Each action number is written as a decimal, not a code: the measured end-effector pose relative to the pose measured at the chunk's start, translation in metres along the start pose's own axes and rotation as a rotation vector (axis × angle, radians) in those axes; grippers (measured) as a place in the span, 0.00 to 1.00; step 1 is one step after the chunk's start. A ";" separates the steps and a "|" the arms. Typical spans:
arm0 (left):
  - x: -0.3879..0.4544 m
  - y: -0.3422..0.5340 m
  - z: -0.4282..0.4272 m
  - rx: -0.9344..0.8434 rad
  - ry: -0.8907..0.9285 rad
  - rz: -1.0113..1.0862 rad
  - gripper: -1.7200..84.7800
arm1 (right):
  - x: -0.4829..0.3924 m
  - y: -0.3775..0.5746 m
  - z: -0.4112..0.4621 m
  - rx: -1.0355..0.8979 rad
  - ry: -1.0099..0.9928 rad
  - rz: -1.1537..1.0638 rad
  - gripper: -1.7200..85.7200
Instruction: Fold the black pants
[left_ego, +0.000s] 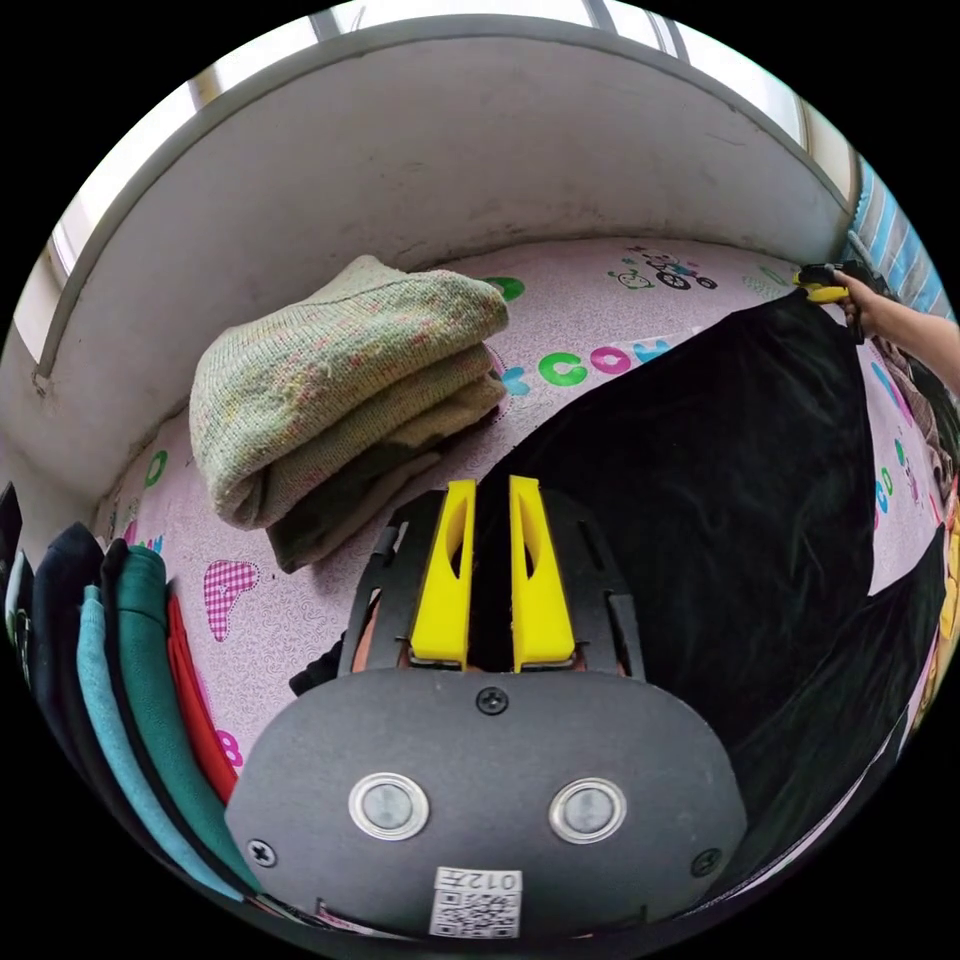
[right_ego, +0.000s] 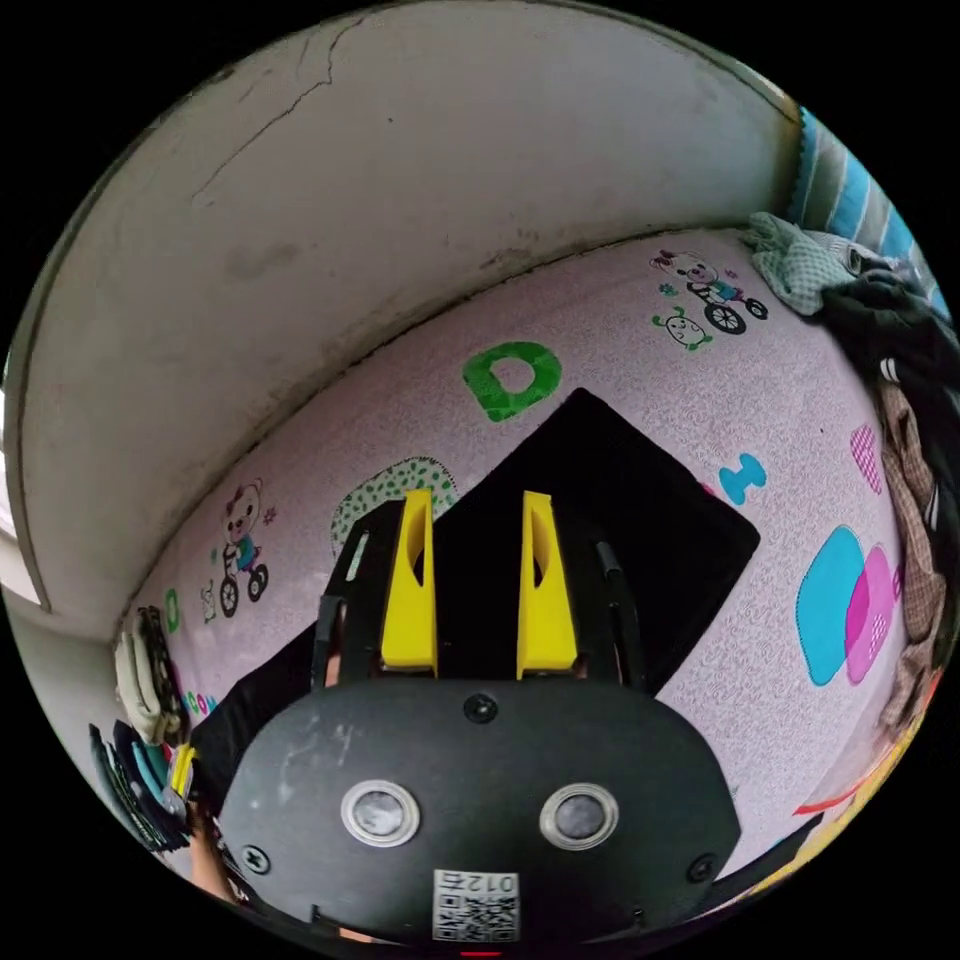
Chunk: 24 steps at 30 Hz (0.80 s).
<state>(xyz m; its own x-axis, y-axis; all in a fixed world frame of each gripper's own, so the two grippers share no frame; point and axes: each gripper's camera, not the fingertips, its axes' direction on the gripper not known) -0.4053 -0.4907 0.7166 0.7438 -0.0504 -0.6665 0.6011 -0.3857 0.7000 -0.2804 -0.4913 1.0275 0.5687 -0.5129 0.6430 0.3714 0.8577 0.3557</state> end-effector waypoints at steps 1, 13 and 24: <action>0.001 0.001 -0.001 0.001 -0.004 0.003 0.06 | -0.002 -0.007 0.009 -0.047 0.017 -0.028 0.17; 0.010 0.016 -0.009 0.000 -0.022 0.027 0.05 | 0.009 0.001 -0.034 -0.039 0.057 -0.153 0.02; 0.024 0.030 -0.080 0.049 -0.031 0.134 0.02 | 0.057 0.041 -0.204 0.027 0.010 -0.172 0.02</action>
<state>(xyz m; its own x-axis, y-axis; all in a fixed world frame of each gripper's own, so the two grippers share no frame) -0.3457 -0.4300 0.7421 0.8069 -0.1324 -0.5757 0.4811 -0.4181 0.7705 -0.0827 -0.4928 0.9401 0.5061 -0.6524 0.5641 0.4438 0.7578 0.4783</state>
